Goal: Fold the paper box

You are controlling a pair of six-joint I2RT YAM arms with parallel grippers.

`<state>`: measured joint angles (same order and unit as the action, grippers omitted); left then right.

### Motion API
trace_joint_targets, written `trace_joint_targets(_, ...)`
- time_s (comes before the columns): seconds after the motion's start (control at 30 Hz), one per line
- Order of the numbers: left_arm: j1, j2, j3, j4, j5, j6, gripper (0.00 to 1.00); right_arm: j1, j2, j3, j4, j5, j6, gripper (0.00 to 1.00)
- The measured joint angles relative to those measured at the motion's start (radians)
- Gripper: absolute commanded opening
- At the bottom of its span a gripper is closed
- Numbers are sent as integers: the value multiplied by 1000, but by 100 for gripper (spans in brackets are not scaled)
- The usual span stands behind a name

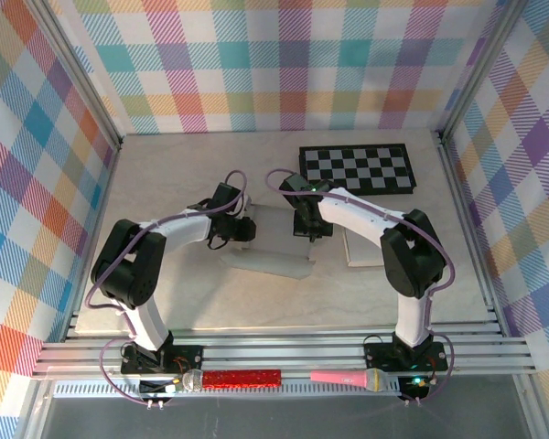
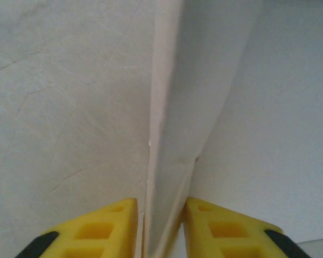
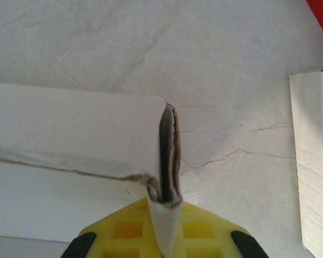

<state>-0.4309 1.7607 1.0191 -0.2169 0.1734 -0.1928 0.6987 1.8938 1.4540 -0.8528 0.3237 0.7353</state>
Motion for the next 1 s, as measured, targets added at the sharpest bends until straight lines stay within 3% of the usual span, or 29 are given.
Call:
trace_joint_targets(0.23, 5, 0, 10, 7, -2, 8, 19, -2, -8, -2, 1, 1, -12, 0)
trace_joint_targets(0.3, 5, 0, 11, 7, -7, 8, 5, -2, -8, -2, 0, 2, -16, 0)
trace_joint_targets(0.37, 5, 0, 12, 5, -14, 24, 0, -2, -8, -2, 2, 7, -18, 0)
trace_joint_targets(0.43, 6, 0, 16, 0, -17, 34, 2, -2, -8, -2, 4, 8, -19, 0)
trace_joint_targets(0.5, 7, 0, 29, -14, -17, 43, 10, -2, -8, -1, 5, 8, -21, 0)
trace_joint_targets(0.7, 7, 0, 49, -41, -59, 34, 1, -5, -8, 0, 22, 4, -24, 0)
trace_joint_targets(0.8, -10, 0, 60, -69, -123, 16, 0, -4, -8, 4, 30, -5, -25, 0)
trace_joint_targets(1.0, -120, 0, 77, -129, -364, -71, 0, 1, -4, 23, 16, -12, -17, 0)
